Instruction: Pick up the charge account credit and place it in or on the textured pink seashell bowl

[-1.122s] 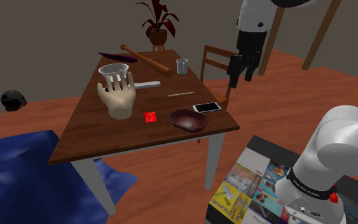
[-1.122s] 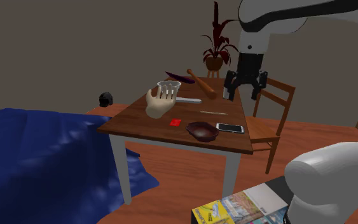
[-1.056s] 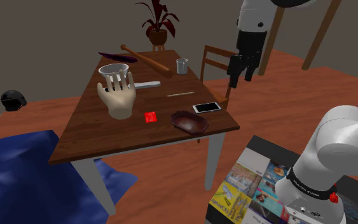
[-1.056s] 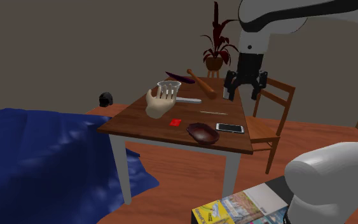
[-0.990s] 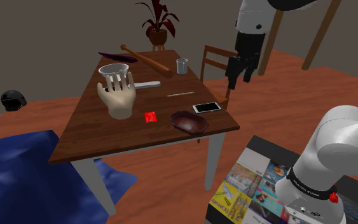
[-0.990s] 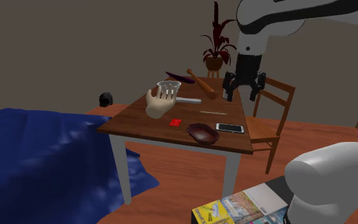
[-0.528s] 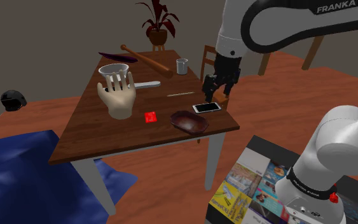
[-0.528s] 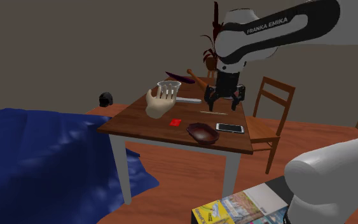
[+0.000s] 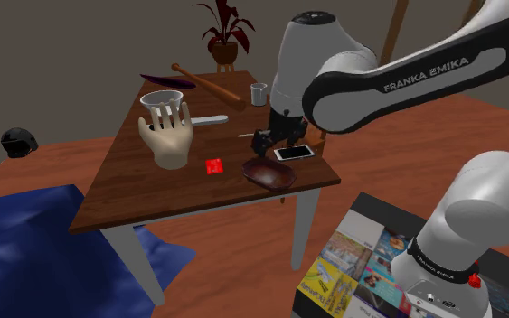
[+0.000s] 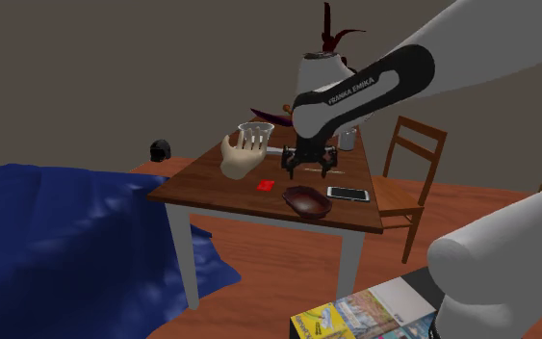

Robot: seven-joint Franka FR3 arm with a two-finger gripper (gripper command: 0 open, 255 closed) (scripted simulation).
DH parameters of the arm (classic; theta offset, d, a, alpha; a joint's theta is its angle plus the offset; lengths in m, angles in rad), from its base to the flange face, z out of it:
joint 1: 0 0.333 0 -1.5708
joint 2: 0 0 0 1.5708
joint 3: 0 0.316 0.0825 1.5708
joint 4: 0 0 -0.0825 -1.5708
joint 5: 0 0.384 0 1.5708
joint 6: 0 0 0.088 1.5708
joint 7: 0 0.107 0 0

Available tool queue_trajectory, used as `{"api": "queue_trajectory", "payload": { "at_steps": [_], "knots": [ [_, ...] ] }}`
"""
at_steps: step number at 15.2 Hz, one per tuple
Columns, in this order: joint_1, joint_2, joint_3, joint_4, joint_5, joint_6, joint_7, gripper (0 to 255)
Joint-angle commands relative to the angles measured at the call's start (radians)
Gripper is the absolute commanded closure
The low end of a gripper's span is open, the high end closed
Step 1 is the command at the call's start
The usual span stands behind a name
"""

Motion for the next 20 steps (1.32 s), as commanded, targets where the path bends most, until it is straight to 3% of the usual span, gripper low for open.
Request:
{"api": "queue_trajectory", "payload": {
  "at_steps": [1,5,8,10,12,15,18,20],
  "knots": [
    [-0.056,0.086,0.07,0.027,-0.065,0.091,0.098,0],
    [-0.201,0.244,0.23,0.099,-0.28,0.209,0.349,0],
    [-0.33,0.39,0.362,0.187,-0.543,0.232,0.603,0],
    [-0.375,0.511,0.417,0.264,-0.758,0.197,0.79,0],
    [-0.35,0.635,0.412,0.348,-0.949,0.132,0.949,0],
    [-0.261,0.792,0.356,0.475,-1.149,0.035,1.107,0],
    [-0.173,0.918,0.298,0.6,-1.281,-0.047,1.203,0],
    [-0.167,0.941,0.283,0.613,-1.301,-0.041,1.21,0]
  ]
}}
